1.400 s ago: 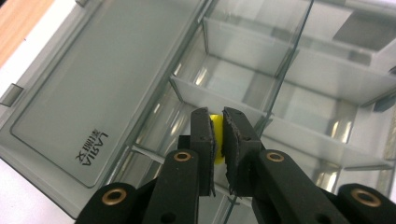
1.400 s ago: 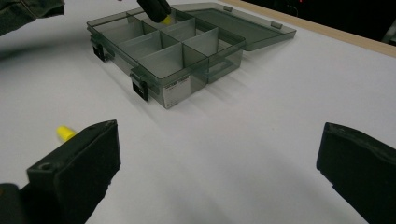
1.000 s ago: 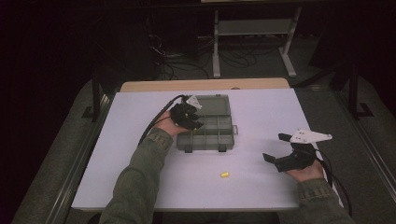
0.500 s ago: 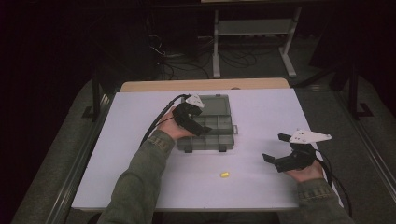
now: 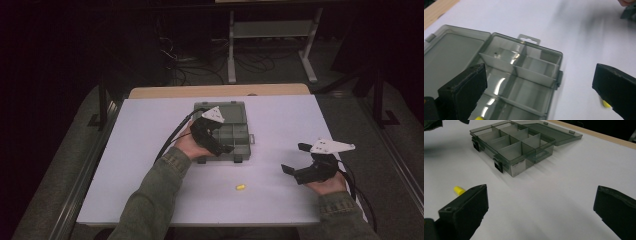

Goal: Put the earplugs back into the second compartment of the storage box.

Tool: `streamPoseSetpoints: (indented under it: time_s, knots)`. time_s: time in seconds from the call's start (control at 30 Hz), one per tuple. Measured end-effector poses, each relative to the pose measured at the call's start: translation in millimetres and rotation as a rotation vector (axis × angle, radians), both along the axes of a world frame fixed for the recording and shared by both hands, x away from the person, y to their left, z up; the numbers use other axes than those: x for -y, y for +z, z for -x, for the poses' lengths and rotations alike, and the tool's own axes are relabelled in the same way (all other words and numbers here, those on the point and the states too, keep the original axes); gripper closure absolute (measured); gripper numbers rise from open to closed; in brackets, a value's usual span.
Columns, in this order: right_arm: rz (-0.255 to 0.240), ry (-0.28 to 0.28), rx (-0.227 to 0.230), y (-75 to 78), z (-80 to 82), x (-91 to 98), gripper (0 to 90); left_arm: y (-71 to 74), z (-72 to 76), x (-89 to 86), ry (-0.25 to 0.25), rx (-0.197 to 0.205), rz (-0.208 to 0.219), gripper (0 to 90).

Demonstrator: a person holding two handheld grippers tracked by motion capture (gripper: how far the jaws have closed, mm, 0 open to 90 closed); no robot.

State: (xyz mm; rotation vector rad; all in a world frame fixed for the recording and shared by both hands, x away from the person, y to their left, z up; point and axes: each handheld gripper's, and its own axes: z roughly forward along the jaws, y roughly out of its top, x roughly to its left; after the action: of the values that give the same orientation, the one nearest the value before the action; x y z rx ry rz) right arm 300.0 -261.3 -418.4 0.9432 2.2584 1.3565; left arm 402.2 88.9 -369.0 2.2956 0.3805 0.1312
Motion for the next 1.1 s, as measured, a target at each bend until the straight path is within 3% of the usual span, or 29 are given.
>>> streamPoseSetpoints:
  time_s: [0.2,0.4,0.83,1.1]
  knots:
    - [0.001,0.001,-0.004,-0.2,0.0,-0.1,0.0,-3.7,16.4,7.8,-0.033,0.01,-0.004,0.0]
    - [0.002,0.002,-0.003,-0.3,0.0,-0.2,0.0,-10.8,31.7,18.6,-0.079,0.024,-0.049,0.0]
    - [0.003,0.001,-0.005,-0.4,0.1,-0.2,0.0,-26.7,50.6,29.7,-0.125,-0.007,-0.029,0.0]
    - [0.004,0.002,-0.003,-0.3,0.3,-0.2,0.0,-34.4,67.6,40.0,-0.172,-0.014,-0.077,0.0]
